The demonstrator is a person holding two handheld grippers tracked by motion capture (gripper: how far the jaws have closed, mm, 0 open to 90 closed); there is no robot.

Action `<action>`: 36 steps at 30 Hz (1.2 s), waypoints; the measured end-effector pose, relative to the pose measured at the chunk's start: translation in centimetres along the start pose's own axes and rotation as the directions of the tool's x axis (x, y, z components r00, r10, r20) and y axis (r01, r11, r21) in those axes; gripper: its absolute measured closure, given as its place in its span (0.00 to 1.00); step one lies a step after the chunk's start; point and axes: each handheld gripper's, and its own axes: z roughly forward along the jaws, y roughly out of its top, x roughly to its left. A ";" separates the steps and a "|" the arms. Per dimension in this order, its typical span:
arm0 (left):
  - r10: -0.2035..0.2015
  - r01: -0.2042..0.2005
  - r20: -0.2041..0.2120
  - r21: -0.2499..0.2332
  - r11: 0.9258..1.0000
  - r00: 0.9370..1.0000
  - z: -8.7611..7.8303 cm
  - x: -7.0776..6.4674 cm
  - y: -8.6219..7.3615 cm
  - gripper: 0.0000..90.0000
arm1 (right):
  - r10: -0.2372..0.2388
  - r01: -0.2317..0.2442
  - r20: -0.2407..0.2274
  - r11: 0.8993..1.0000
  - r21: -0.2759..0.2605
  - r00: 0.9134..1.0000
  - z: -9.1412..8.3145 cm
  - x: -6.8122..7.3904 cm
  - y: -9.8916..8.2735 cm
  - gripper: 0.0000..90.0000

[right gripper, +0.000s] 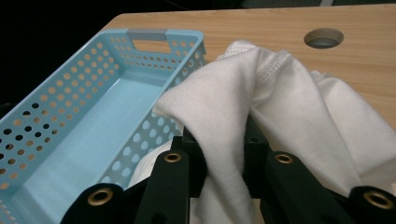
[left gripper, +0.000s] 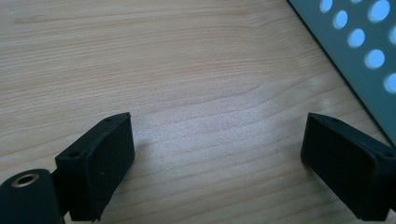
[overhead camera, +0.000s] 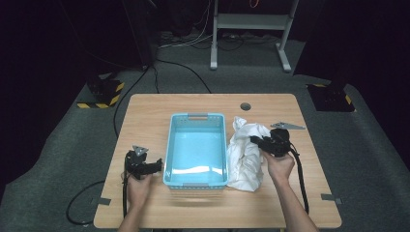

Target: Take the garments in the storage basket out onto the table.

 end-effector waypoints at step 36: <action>0.000 0.000 0.001 -0.001 1.000 1.000 0.0 0.0 0.0 0.11 | -0.053 0.049 0.039 0.994 0.102 0.998 3.7 -0.3 -2.9 0.80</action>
